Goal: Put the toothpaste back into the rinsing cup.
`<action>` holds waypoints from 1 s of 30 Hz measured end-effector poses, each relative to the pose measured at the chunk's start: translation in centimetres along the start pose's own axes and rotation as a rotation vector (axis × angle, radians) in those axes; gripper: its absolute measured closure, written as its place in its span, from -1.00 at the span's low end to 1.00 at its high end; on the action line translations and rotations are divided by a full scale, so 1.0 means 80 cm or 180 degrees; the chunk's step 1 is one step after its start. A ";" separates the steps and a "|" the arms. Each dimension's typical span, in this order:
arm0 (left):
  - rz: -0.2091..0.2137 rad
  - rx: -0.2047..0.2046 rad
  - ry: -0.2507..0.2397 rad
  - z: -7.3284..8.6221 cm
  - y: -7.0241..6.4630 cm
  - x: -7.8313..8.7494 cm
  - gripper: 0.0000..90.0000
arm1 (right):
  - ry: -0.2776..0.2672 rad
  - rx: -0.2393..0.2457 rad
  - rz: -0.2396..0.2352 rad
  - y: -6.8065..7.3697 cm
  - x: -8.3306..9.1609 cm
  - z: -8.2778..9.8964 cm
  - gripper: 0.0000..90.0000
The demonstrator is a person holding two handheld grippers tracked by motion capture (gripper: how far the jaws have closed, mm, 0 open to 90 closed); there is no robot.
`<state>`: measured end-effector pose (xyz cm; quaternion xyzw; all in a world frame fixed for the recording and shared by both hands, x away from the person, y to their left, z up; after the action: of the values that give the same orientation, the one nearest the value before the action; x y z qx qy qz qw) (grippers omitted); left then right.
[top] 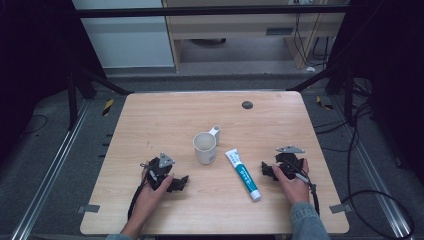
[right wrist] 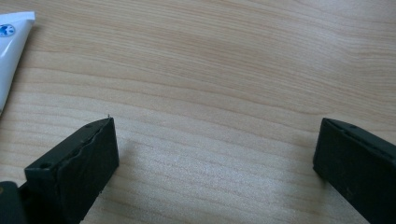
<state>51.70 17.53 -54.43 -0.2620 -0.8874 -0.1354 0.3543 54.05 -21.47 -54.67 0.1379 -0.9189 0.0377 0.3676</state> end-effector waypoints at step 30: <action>-0.0002 0.0003 0.0000 -0.004 0.002 -0.004 -1.00 | 0.0357 0.0572 -0.0352 0.075 0.094 -0.031 -0.49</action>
<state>52.17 17.38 -54.42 -0.2615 -0.8876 -0.1351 0.3544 48.85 -16.98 -47.52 0.2184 -0.8808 0.1073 0.4061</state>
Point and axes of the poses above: each handheld gripper's, and its own axes: x roughly backward along the jaws, z roughly out of its underside, y roughly to its left, the point moved 5 cm from there along -x, roughly forward along the jaws, and after that the axes turned 3 degrees about -z, right-handed, at the moved point
